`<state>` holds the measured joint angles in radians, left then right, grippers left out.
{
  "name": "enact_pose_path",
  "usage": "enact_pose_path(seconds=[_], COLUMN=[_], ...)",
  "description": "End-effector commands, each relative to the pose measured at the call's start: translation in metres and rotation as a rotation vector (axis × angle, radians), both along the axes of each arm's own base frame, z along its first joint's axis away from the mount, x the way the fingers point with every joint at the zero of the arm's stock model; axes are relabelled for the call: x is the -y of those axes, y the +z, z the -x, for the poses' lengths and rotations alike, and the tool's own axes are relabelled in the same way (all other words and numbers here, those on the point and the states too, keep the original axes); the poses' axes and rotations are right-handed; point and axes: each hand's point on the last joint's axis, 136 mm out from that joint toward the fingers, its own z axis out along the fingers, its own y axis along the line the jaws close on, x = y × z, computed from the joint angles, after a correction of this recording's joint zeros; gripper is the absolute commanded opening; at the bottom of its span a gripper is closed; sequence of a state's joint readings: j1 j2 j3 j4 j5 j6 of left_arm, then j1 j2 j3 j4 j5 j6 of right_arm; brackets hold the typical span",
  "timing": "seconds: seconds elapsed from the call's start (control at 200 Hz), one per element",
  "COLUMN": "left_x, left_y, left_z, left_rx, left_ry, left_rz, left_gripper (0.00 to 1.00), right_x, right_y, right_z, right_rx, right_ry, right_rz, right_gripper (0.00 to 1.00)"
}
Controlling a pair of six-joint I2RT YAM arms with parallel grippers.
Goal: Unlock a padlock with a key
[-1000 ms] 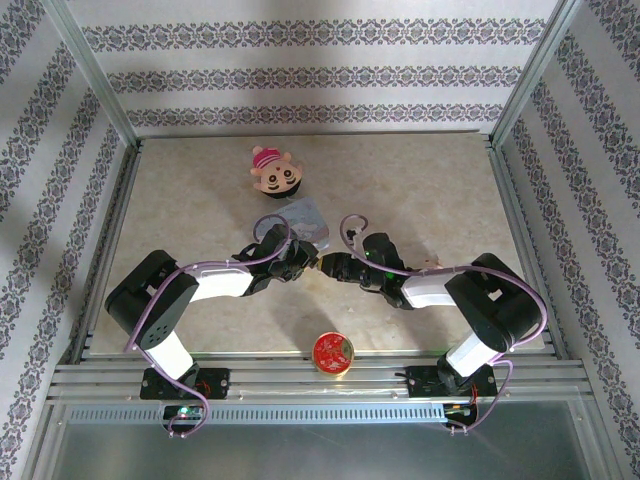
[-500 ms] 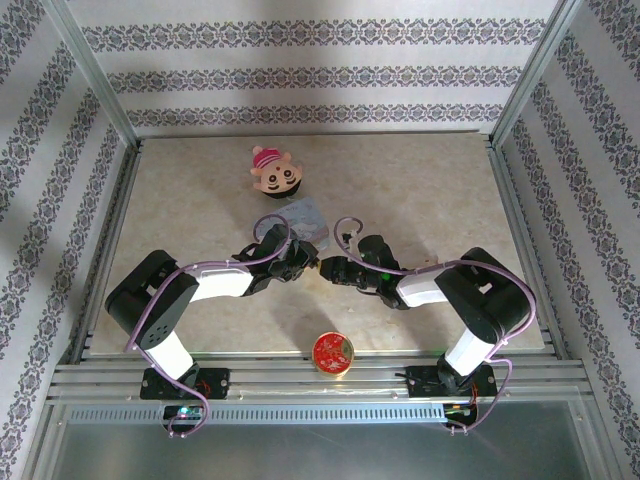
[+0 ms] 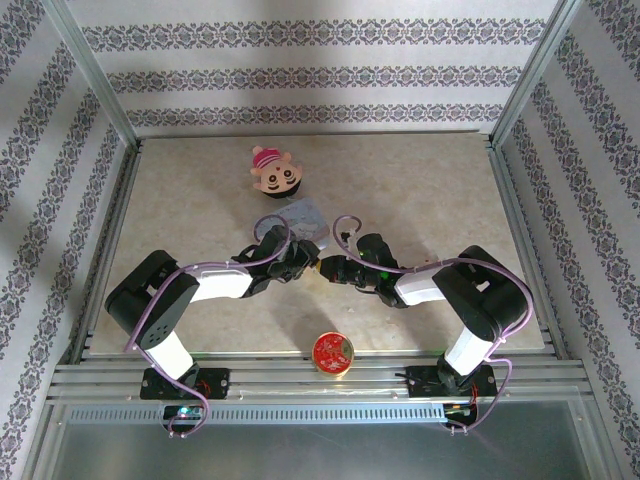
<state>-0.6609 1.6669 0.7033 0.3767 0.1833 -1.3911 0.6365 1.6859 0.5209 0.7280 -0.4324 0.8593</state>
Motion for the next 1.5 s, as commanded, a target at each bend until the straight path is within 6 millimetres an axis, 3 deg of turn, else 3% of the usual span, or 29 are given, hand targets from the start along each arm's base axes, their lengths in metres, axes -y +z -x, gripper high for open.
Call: enact_pose_path(seconds=[0.0,0.095,0.19,0.385,0.64,0.914,1.274,1.494], left_x=[0.007,0.006,0.005,-0.004,-0.014,-0.012,-0.008,-0.013], left_y=[-0.018,-0.009,0.001,-0.005,0.009,-0.003,-0.010,-0.014], left_z=[0.034,0.027,0.021,0.021,0.006,0.000,-0.002,0.001], left_rx=[-0.112,-0.008,0.090,0.138,0.301,0.303,0.284,0.274], left_ry=[-0.082,-0.099,-0.096,-0.057,0.031,0.049,0.065,0.080], left_rz=[0.040,0.030,0.054,0.054,0.112,0.126,0.185,0.174], left_gripper=[0.42,0.44,0.52,0.52,0.50,0.49,0.21,0.07], right_x=[-0.002,-0.003,-0.005,-0.008,-0.012,-0.016,-0.016,-0.015], right_y=[0.017,0.019,0.019,0.018,0.018,0.020,0.016,0.018], right_z=[-0.009,-0.009,-0.010,-0.013,-0.014,-0.016,-0.017,-0.018], right_rx=[0.046,0.033,0.023,0.000,-0.036,-0.046,-0.050,-0.042], right_ry=[-0.024,-0.029,-0.033,-0.045,-0.059,-0.059,-0.062,-0.065], right_rz=[-0.052,-0.067,-0.080,-0.107,-0.158,-0.203,-0.207,-0.208], right_gripper=[0.00,0.00,0.00,0.01,0.01,0.02,0.03,0.11])
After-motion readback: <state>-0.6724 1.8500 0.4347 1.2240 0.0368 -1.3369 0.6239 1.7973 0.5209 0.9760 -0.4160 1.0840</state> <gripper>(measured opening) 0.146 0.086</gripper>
